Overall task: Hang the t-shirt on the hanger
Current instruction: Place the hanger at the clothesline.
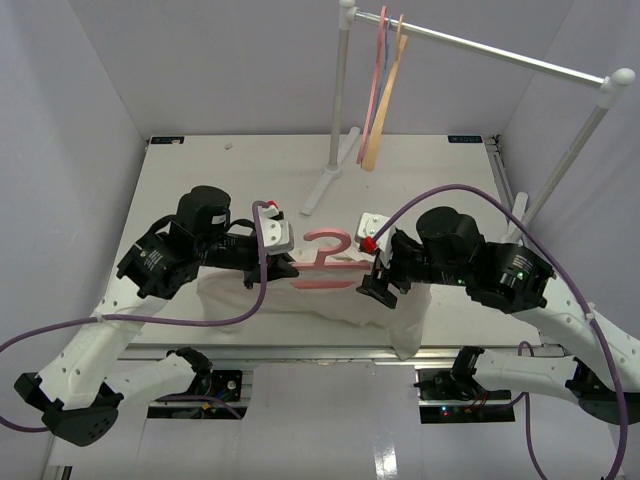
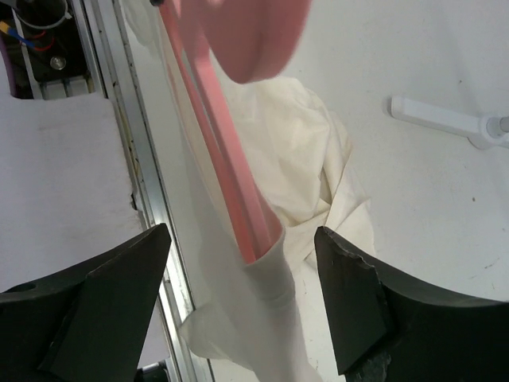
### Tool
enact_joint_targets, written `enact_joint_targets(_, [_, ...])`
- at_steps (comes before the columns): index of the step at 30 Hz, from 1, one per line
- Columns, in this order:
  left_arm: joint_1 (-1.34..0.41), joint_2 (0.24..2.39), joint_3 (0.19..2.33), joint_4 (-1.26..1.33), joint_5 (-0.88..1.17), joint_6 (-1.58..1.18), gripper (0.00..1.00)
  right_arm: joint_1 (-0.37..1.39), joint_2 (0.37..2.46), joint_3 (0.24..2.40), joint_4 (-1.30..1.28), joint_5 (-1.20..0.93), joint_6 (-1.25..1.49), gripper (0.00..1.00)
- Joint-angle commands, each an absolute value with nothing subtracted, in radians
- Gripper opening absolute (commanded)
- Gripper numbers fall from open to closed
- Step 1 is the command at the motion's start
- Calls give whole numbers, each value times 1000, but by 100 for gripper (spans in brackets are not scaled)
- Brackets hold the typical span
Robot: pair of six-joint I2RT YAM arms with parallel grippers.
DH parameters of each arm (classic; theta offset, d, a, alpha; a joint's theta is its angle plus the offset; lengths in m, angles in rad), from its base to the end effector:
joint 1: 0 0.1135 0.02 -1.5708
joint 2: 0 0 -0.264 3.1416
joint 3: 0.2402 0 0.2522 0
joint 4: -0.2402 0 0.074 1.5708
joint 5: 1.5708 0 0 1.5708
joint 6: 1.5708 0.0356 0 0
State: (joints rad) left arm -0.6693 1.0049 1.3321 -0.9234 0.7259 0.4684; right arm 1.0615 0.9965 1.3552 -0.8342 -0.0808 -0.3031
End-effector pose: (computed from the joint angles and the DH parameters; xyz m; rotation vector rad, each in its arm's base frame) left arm 0.1221 -0.1267 0.4154 1.4772 1.5312 -0.8990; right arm 0.0863 0.1605 0.4272 -1.3579 1.5896 0.5503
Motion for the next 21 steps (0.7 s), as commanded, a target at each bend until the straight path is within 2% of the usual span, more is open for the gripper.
enact_joint_targets(1, [-664, 965, 1388, -911, 789, 494, 0, 1058, 987, 1348, -852, -79, -331, 79])
enact_joint_targets(5, [-663, 954, 1368, -895, 802, 507, 0, 1055, 947, 1308, -847, -108, -336, 77])
enact_joint_targets(16, [-663, 949, 1318, -764, 902, 502, 0, 1054, 924, 1257, -820, -130, -304, 62])
enact_joint_targets(21, [-663, 986, 1309, -750, 899, 514, 0, 1055, 904, 1245, -792, -108, -290, 42])
